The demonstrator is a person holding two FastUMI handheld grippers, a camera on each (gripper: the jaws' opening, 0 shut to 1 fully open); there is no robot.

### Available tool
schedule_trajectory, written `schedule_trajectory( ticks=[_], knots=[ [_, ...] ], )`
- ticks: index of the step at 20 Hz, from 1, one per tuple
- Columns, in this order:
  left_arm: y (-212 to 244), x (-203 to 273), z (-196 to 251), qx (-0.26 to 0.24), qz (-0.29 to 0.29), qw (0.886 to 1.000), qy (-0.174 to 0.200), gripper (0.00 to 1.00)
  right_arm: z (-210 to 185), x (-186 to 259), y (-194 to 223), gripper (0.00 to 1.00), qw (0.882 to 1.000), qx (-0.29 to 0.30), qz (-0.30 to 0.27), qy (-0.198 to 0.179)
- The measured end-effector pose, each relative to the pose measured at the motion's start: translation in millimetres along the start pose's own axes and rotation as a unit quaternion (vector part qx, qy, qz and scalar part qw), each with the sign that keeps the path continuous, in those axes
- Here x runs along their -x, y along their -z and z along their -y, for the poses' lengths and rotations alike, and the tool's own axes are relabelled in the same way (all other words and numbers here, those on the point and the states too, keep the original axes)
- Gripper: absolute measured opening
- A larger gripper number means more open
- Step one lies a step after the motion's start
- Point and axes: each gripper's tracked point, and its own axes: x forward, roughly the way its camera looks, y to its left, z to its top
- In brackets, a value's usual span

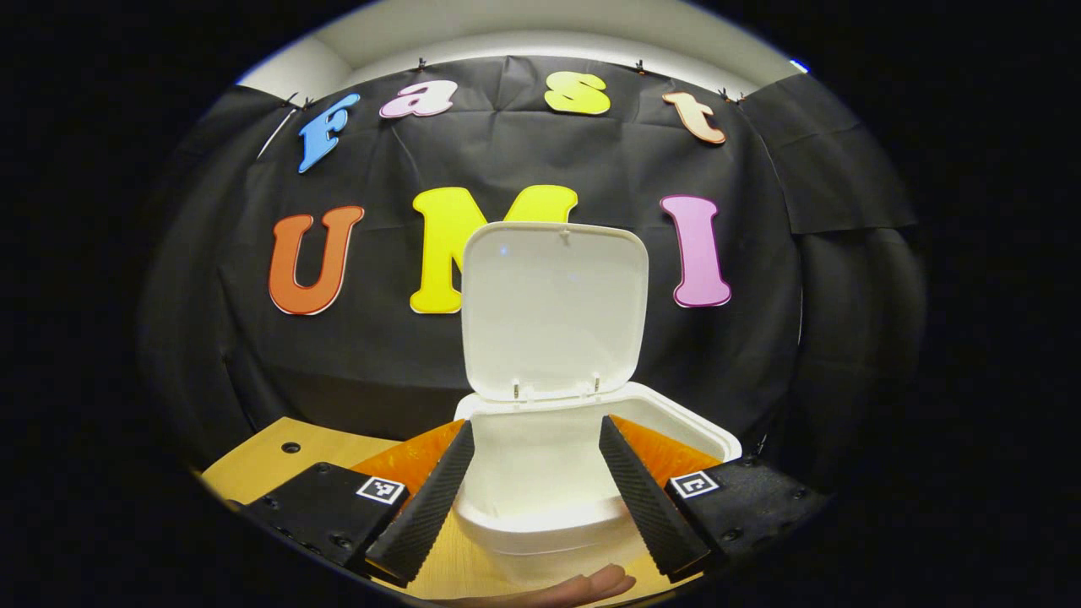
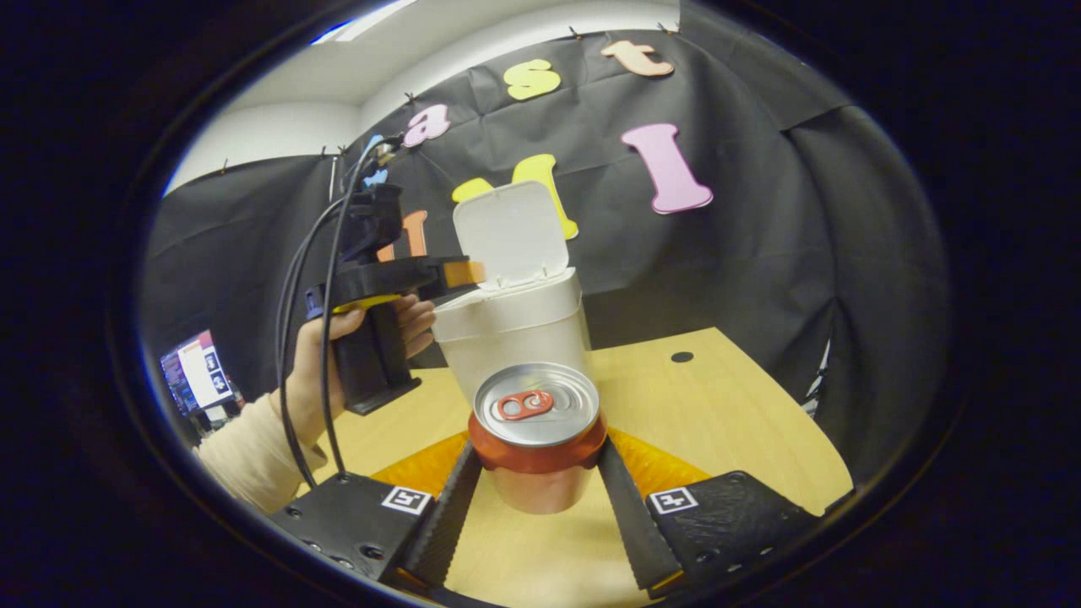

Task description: Press the lid of the desktop garbage bin to open it, pick up the crumpled paper on the desktop and throw it into the bin, then pick up the pop can on the desktop and drop it into the bin, and finally close the garbage bin lid.

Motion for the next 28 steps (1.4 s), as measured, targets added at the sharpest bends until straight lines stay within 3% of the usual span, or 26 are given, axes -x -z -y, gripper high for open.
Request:
schedule_trajectory(
  ticks=[4,6,12,15,19,22,25,28],
  knots=[
    [-2.1,39.3,-25.2,-0.002,0.011,1.0,-0.015,0.97,-1.2,-3.2,1.8,0.79,1.0,0.01,0.004,0.009],
    [0.6,60.2,-38.4,-0.007,0.021,1.0,-0.014,0.97,4.6,-6.6,4.0,0.79,0.999,0.02,0.006,0.031],
    [50.5,111.6,-87.3,0.078,-0.004,0.996,-0.032,0.97,-4.2,-6.1,14.2,0.78,0.998,0.05,0.003,0.044],
    [63.1,134.6,-113.1,0.065,0.006,0.996,-0.06,0.97,1.6,-7.9,23.8,0.78,0.996,0.058,-0.005,0.063],
    [73.5,163.7,-119.6,0.046,0.029,0.996,-0.065,0.96,-5.1,-10.2,31.3,0.8,0.996,0.054,-0.017,0.07],
    [85.0,188.9,-113.7,0.049,0.043,0.996,-0.059,0.97,-23.0,-4.3,26.1,0.78,0.996,0.074,-0.012,0.046],
    [92.9,198.2,-102.3,0.067,0.041,0.996,-0.033,0.96,-24.2,2.7,13.1,0.78,0.993,0.098,0.006,0.062],
    [99.5,203.6,-108.4,0.065,0.04,0.996,-0.04,0.96,-31.5,6.7,8.8,0.78,0.993,0.1,0.003,0.063]
  ],
)
